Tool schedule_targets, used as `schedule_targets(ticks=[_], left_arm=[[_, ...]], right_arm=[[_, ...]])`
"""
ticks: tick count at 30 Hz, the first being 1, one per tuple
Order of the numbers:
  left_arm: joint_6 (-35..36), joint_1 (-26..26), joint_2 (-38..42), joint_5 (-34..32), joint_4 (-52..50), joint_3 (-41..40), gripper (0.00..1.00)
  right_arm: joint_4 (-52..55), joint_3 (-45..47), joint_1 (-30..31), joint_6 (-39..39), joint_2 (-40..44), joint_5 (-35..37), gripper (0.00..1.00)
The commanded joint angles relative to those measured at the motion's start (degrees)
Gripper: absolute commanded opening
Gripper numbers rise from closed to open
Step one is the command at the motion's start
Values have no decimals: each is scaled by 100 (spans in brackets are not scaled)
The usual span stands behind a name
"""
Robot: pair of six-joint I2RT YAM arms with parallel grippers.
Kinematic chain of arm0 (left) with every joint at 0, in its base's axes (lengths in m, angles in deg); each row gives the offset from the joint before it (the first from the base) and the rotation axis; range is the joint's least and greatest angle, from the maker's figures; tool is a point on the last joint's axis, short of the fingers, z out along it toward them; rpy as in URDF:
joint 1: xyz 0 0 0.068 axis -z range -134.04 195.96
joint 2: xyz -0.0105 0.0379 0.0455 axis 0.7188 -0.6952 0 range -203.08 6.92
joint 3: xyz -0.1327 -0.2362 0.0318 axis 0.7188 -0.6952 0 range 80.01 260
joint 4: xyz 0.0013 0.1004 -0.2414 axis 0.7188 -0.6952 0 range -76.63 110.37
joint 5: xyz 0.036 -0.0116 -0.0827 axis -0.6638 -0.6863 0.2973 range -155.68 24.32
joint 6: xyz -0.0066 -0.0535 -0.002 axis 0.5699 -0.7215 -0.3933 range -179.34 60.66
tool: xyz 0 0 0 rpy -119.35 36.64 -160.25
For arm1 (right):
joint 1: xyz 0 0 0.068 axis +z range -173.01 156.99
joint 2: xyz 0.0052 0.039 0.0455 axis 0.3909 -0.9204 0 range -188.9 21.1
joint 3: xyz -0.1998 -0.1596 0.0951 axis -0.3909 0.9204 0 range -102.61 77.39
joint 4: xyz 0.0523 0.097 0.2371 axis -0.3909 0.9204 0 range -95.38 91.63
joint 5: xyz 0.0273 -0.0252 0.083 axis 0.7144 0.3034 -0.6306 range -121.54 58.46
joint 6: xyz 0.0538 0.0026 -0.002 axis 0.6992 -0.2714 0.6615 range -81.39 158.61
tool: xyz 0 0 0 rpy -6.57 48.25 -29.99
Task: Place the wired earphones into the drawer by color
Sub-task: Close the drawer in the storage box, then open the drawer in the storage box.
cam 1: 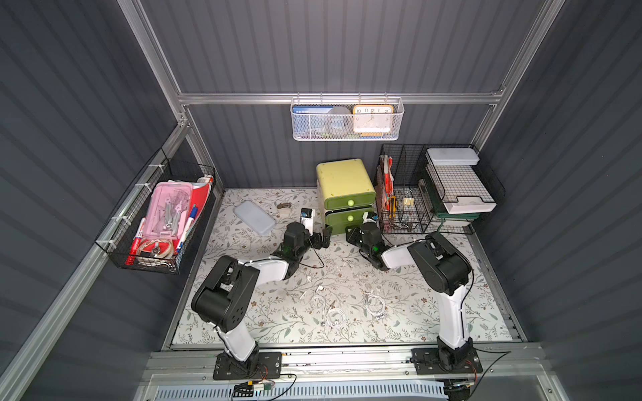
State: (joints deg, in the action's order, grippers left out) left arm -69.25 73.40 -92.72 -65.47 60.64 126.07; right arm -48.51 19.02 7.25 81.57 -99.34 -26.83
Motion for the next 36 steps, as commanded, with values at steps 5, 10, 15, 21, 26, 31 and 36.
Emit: schedule_targets(ticks=[5, 10, 15, 21, 26, 31, 36], left_arm=[[-34, -156, -366, 275, 245, 522, 99], [24, -153, -569, 374, 218, 818, 99], [-15, -155, -768, 280, 159, 1045, 99], [-136, -160, -974, 68, 60, 1340, 99], [-214, -160, -1040, -19, 33, 1478, 99], [-223, -160, -1102, -73, -1, 1546, 99], [-234, -160, -1158, -125, -45, 1594, 99]], right_arm=[[12, -8, 23, -51, 4, -3, 27], [15, -13, 21, -59, 27, -6, 26], [32, -8, 22, -68, 47, -14, 26], [33, 10, 20, -84, 61, -12, 26], [41, 36, 18, -77, 56, -30, 26], [49, 71, 22, -60, 82, -58, 26], [66, 131, 16, -51, 130, -85, 26]])
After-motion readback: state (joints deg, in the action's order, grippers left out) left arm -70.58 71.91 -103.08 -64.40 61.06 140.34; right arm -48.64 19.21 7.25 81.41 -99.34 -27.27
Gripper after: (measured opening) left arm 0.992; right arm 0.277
